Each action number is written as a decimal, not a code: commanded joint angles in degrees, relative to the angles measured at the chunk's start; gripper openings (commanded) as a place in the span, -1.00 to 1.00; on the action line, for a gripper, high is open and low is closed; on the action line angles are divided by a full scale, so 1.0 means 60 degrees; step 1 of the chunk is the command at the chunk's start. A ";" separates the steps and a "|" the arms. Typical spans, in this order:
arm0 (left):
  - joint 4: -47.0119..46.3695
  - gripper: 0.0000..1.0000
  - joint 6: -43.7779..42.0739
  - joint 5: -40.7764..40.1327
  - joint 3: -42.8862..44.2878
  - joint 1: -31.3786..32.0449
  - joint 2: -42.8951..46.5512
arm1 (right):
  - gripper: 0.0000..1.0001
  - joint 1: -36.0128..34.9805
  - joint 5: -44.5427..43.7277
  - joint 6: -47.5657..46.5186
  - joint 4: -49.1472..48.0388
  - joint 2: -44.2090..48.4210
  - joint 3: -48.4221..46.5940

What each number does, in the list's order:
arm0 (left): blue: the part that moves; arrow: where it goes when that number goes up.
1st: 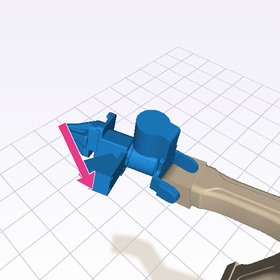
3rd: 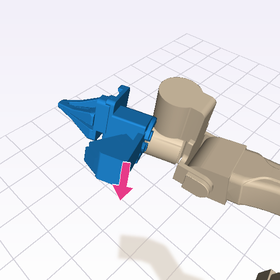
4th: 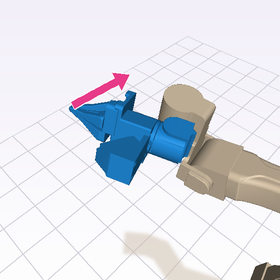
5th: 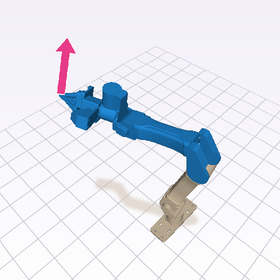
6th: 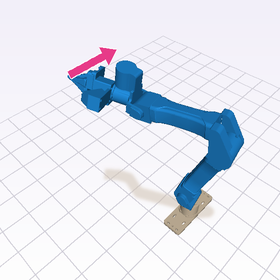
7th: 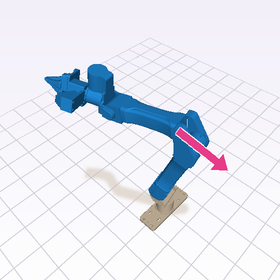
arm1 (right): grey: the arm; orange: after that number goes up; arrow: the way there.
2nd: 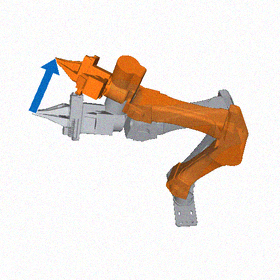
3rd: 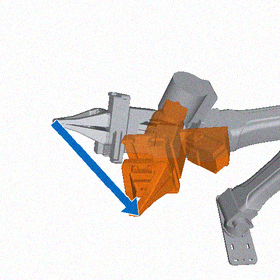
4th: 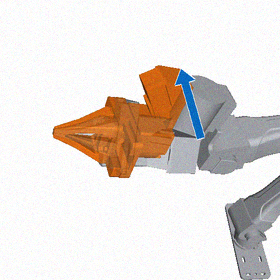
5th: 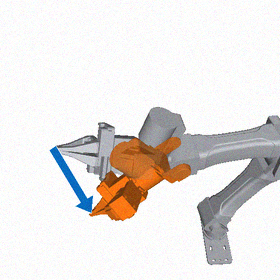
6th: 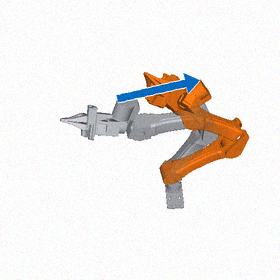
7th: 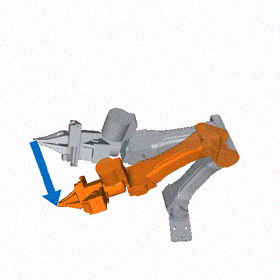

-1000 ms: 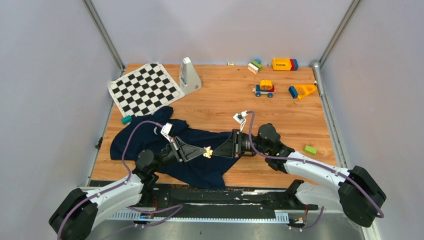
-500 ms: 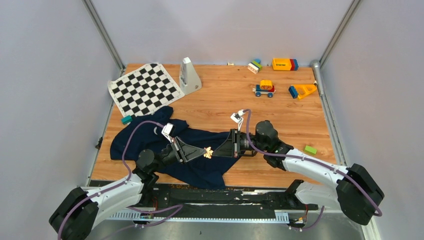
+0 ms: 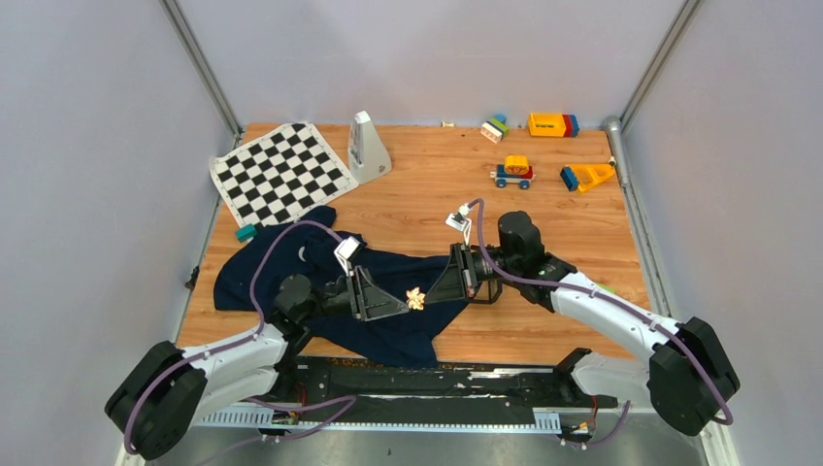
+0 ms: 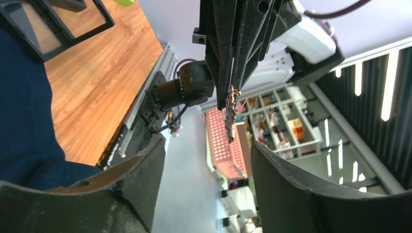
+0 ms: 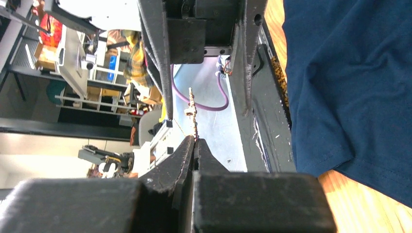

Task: Remove the brooch from the garment
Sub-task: Place the brooch in the brooch box.

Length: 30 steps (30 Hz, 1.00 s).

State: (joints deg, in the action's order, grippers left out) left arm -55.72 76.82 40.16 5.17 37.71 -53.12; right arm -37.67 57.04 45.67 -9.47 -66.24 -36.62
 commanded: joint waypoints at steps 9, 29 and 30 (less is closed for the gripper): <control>-0.2109 -0.25 -0.0367 0.0751 0.0773 -0.0060 -0.1343 | -1.00 0.0038 0.0873 -0.0782 0.0702 -0.0472 -0.0765; -0.1976 -1.00 -0.0483 0.0574 0.0633 -0.0055 -0.1535 | -0.35 0.0038 0.0380 -0.0390 -0.0605 0.0279 0.0144; -0.2032 -1.00 -0.0469 0.0558 0.0622 -0.0059 -0.1533 | -0.30 0.0038 0.0330 -0.0225 -0.1017 0.0380 0.0347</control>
State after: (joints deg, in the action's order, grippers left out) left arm -65.67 74.91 44.45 8.05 37.67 -62.76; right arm -37.67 60.31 43.09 -6.85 -67.88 -37.65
